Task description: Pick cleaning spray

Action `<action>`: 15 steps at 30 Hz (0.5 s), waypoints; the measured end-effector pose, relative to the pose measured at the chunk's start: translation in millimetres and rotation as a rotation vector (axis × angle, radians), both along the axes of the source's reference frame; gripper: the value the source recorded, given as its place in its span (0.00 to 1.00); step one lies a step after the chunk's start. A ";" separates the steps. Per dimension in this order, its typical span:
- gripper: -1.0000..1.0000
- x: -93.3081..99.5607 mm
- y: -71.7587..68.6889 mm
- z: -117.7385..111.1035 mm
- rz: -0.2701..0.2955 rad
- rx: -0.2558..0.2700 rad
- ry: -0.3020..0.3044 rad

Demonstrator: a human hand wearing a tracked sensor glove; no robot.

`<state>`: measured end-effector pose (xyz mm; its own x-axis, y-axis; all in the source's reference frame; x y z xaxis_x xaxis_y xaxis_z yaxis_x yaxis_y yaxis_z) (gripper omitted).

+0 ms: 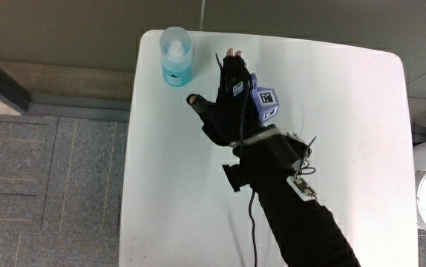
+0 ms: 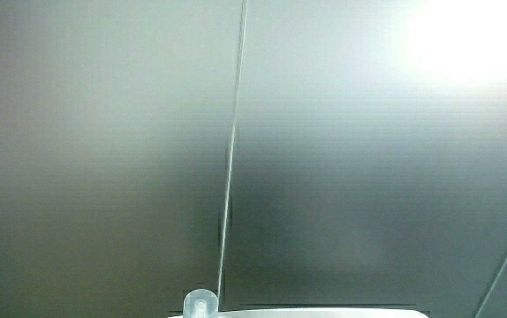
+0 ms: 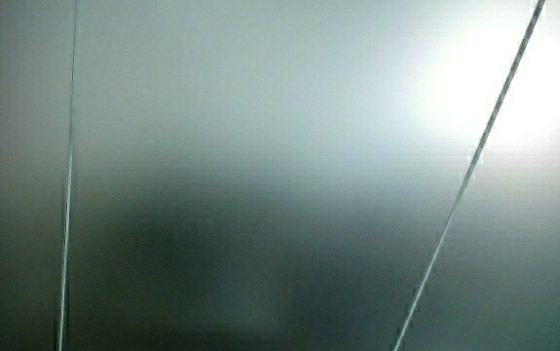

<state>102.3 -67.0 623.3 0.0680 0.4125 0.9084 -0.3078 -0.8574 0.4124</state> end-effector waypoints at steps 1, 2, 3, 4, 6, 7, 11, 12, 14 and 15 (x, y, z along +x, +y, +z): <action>0.50 0.1 -3.2 0.7 -0.002 0.011 -0.001; 0.50 -0.9 -5.4 -5.2 -0.001 0.020 -0.012; 0.50 -1.9 -7.6 -11.1 -0.001 0.029 -0.024; 0.50 -2.3 -9.1 -10.0 0.006 0.003 -0.008; 0.50 -7.7 -11.9 -17.0 0.006 -0.012 -0.030; 0.50 -10.6 -13.2 -19.9 0.008 -0.003 -0.028; 0.50 -17.8 -16.8 -14.6 -0.005 0.019 -0.065; 0.50 -19.0 -17.4 -13.6 -0.011 0.020 -0.067; 0.50 -19.4 -18.0 -15.6 -0.014 0.018 -0.074; 0.50 -19.5 -18.4 -16.3 -0.010 0.017 -0.082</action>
<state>82.9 -85.5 607.0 -0.0024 0.3967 0.9179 -0.3486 -0.8607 0.3711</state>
